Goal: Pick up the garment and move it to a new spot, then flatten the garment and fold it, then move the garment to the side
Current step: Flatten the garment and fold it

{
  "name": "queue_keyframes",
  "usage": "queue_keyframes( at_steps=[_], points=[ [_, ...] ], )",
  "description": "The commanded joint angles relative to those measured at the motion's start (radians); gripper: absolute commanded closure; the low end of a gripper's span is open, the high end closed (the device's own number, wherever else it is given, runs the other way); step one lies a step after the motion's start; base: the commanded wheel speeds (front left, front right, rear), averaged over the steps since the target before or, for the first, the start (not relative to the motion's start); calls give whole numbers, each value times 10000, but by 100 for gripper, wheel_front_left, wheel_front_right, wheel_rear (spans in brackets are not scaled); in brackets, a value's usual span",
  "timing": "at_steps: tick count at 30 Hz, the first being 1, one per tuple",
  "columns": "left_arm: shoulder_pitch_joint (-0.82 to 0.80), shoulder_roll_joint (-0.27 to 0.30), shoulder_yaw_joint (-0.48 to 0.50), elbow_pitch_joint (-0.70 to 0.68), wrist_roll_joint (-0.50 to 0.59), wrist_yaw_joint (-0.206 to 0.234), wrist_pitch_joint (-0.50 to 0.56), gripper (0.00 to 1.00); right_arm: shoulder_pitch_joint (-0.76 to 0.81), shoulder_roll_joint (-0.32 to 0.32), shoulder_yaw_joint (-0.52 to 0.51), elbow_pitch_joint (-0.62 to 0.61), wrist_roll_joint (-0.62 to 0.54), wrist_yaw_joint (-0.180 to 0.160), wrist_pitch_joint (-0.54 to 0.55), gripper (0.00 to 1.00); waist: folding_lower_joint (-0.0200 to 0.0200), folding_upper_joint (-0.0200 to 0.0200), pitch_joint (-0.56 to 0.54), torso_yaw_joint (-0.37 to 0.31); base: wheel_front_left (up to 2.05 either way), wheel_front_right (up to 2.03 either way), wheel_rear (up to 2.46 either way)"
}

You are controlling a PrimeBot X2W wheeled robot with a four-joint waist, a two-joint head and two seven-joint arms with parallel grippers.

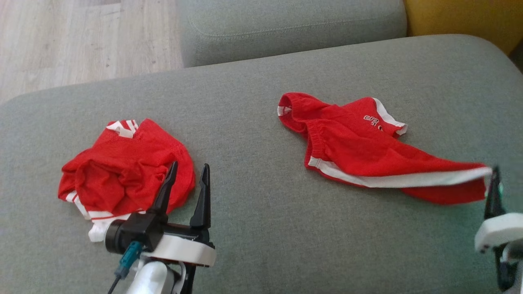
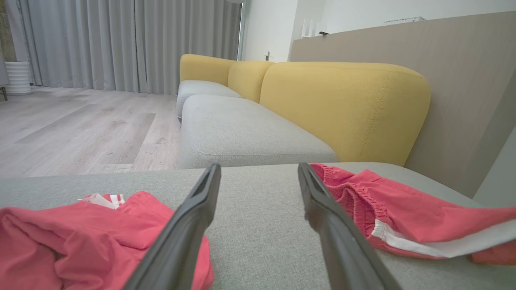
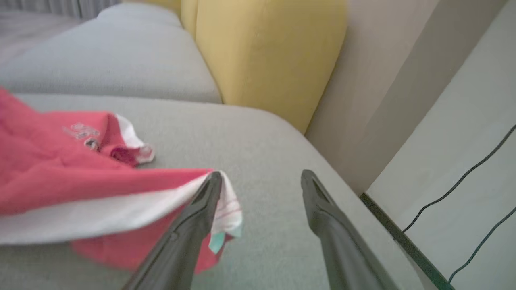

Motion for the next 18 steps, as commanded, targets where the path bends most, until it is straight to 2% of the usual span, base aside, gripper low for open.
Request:
queue_keyframes(
  at_steps=[1, 4, 9, 14, 18],
  points=[
    [-351, -7, 386, -279, 115, -34, -95, 0, -559, -119, 188, -660, 415, -7, -456, 0, 0, 0, 46, -7, 0, 0, 0],
    [-365, -11, 394, -266, 140, -59, -95, 0, -611, -119, 327, -862, 772, -7, -834, 0, 0, 0, 83, 0, 0, 0, 0],
    [-466, -19, 353, -235, 218, -151, -95, 0, -562, -119, 1113, -1377, 1623, -7, -1550, 0, 0, 0, 171, 110, 0, 0, 0],
    [-574, -15, 344, -246, 269, -191, -95, 0, -276, -119, 3053, -1689, 2510, -7, -1838, 0, 0, 0, 288, 375, 0, 0, 0],
    [-655, -28, 277, -237, 285, -240, -95, 0, -206, -119, 4789, -1129, 2581, -7, -1737, 0, 0, 0, 442, 654, 0, 0, 0]
  ],
)
